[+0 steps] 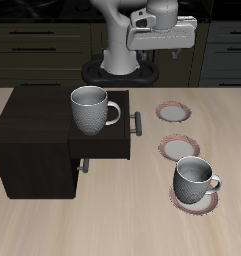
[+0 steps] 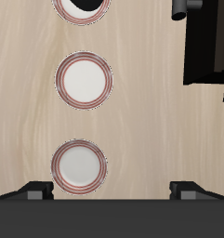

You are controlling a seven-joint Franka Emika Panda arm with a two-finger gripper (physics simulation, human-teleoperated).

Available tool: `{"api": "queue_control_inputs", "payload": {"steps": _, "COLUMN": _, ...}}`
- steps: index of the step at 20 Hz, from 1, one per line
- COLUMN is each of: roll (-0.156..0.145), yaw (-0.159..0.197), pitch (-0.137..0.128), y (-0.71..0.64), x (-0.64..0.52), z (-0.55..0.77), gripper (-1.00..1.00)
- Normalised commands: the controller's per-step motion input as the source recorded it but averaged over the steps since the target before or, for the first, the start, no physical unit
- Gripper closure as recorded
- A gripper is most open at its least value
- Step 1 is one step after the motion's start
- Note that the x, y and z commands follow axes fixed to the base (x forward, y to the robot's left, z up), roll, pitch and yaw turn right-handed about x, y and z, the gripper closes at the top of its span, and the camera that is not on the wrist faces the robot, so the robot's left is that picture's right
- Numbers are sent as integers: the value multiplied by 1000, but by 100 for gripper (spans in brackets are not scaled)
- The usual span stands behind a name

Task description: Place the porcelain mug that is on the plate onto the top of the cabinet

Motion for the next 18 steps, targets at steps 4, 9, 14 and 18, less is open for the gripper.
{"api": "queue_control_inputs", "payload": {"steps": 4, "roll": 33, "yaw": -1, "pitch": 6, "y": 585, "x": -7, "z": -28, "gripper": -100}}
{"api": "queue_control_inputs", "payload": {"steps": 9, "roll": 0, "yaw": -36, "pitch": 8, "y": 367, "x": 18, "z": -38, "gripper": -100}}
{"api": "queue_control_inputs", "payload": {"steps": 14, "roll": -1, "yaw": -21, "pitch": 18, "y": 157, "x": 165, "z": -56, "gripper": -100}}
{"api": "queue_control_inputs", "payload": {"steps": 18, "roll": -20, "yaw": -21, "pitch": 2, "y": 76, "x": 310, "z": 53, "gripper": -100}}
